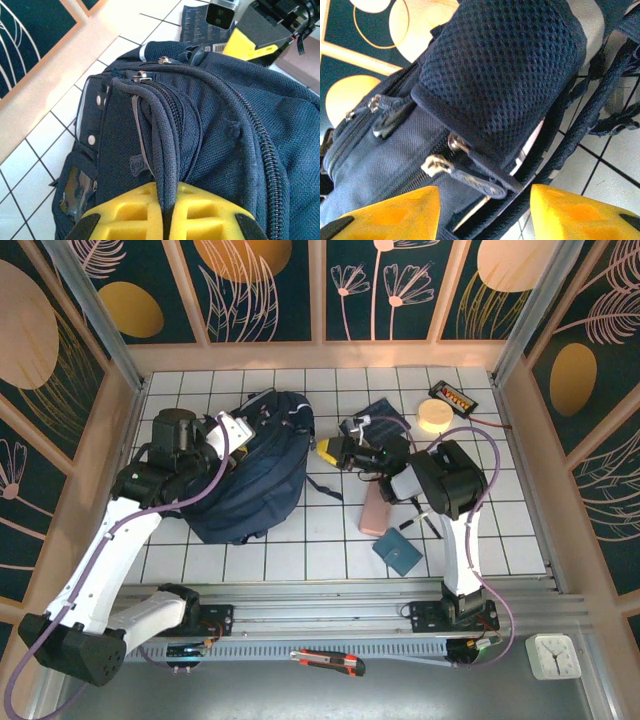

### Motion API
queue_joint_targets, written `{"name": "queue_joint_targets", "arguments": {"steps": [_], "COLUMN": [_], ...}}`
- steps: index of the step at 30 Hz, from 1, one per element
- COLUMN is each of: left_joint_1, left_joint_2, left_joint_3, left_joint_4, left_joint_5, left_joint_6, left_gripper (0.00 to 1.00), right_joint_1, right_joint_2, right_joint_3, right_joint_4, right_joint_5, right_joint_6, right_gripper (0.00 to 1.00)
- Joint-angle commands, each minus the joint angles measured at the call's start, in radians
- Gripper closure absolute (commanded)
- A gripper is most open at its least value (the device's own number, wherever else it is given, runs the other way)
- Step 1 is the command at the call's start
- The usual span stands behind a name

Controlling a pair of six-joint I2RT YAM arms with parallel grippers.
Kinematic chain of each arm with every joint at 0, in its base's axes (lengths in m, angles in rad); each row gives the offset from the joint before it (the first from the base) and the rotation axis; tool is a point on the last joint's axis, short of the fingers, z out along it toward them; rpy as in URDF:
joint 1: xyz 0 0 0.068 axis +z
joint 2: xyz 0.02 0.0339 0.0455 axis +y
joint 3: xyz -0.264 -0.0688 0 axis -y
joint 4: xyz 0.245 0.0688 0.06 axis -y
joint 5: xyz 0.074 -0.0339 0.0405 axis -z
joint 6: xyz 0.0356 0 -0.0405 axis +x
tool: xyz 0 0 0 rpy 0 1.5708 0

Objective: Pack the student bag

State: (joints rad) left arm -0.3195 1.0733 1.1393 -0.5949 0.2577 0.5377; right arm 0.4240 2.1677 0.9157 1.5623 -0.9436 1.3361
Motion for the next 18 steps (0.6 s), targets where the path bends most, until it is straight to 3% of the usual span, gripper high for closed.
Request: {"name": "queue_joint_targets", "arguments": {"steps": [1,12,18], "left_joint_1": [0.007,0.007,0.012], "left_joint_2": [-0.016,-0.037,-0.043], "left_joint_3": [0.068,0.044,0.042], "left_joint_4": [0.123,0.139,0.14], "left_joint_5": [0.059,0.05,0.044], "left_joint_6": [-0.001,-0.004,-0.003], "left_gripper": [1.0,1.0,1.0], "right_joint_1": [0.018,0.049,0.03], "right_joint_2": [0.001,-0.03,-0.104], "right_joint_3": [0.044,0.02,-0.042], "right_joint_4": [0.116,0.049,-0.088], "right_joint_5": [0.016,0.02,0.019], "right_joint_6": [0.084,0.051,-0.048], "right_gripper": [0.5,0.56,0.6]}}
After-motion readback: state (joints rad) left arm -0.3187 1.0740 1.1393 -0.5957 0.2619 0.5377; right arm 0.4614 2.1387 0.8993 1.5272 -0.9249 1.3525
